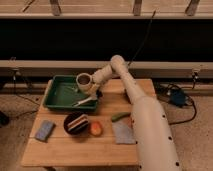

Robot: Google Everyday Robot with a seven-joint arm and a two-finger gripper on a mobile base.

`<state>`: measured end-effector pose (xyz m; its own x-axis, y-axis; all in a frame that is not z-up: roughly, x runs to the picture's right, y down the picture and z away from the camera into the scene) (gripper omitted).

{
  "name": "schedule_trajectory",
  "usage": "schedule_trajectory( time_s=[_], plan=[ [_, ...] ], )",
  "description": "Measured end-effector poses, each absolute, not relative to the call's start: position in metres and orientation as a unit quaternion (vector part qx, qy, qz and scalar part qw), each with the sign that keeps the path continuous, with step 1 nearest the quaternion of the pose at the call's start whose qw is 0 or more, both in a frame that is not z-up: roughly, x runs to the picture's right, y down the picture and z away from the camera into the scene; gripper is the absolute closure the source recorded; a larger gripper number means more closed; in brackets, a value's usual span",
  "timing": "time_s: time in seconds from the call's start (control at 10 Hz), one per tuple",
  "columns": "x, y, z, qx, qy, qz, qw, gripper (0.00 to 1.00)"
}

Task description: Stack cups into tray

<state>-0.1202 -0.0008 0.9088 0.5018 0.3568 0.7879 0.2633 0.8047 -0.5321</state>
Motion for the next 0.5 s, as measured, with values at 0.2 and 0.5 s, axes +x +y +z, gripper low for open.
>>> schedule_trajectory(
  time_s=[0.2,0.5],
  plan=[
    [-0.129,0.002,0.911,-0.316,-0.5,0.024,0.806,1.0],
    [-0.148,0.007,0.915,-0.324,-0.502,0.014,0.802,1.0]
  ],
)
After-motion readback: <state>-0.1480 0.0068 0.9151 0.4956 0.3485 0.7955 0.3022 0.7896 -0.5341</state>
